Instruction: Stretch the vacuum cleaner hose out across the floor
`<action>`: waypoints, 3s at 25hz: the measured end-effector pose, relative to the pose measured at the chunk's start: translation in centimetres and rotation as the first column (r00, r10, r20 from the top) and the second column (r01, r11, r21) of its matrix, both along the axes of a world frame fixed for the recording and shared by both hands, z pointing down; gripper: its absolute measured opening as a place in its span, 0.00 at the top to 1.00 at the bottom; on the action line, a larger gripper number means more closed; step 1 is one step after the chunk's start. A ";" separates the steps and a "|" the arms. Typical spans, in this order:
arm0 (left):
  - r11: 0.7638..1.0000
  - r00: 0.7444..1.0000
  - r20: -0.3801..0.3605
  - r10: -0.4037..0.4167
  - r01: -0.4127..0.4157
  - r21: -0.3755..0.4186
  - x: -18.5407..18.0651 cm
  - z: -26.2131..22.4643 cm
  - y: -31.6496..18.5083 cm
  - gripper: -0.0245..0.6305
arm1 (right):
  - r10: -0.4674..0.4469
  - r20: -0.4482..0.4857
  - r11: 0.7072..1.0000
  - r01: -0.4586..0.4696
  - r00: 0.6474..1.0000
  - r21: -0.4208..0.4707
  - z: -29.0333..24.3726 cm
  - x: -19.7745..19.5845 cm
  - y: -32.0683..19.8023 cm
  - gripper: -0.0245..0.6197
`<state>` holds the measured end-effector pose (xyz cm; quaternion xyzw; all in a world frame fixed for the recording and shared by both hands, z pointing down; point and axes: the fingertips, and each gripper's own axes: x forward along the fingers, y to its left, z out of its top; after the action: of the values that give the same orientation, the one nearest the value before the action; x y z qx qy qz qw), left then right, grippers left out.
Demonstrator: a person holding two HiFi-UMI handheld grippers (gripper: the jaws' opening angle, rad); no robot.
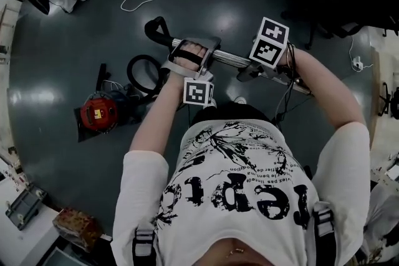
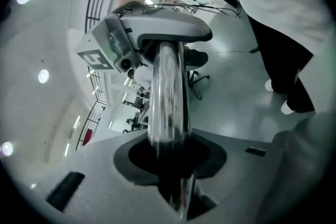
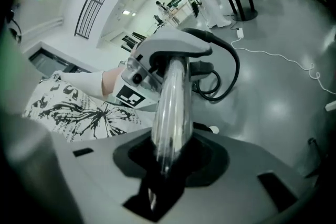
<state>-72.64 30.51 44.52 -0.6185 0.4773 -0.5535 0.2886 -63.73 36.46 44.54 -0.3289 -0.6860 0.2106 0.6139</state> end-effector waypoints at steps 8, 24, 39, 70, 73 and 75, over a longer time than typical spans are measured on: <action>0.965 0.999 0.045 -0.014 0.026 -0.260 1.4 1.3 -4.0 0.78 | -0.124 0.341 0.881 -0.055 0.932 0.470 0.2 0.5 -6.7 0.75; 0.573 0.955 -0.297 0.018 -0.254 -0.779 26.2 0.0 -18.8 0.79 | -0.542 -0.147 -0.416 -0.111 0.828 0.903 -6.9 24.1 -30.1 0.69; -0.006 0.784 -0.616 -0.074 -0.618 -0.786 51.8 1.3 -22.0 0.81 | -0.499 -0.039 -0.153 -0.044 0.866 0.987 -6.7 46.0 -36.3 0.77; 0.922 0.840 -0.399 0.368 -0.384 0.045 76.0 5.5 -61.1 0.76 | 0.276 -0.311 0.952 -0.213 0.909 0.221 2.0 72.2 -59.7 0.76; 0.916 0.845 -0.386 0.369 -0.402 -0.005 79.5 6.0 -62.2 0.81 | 0.276 -0.320 0.959 -0.235 0.906 0.160 1.8 75.5 -60.7 0.76; 0.914 0.852 -0.397 0.341 -0.399 -0.072 82.2 6.8 -63.1 0.83 | 0.247 -0.316 0.966 -0.205 0.916 0.160 1.9 78.2 -61.8 0.76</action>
<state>9.55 -32.57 51.35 -0.8133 0.3519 -0.3933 0.2452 14.42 -25.38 46.43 -0.1684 -0.6172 0.2899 0.7118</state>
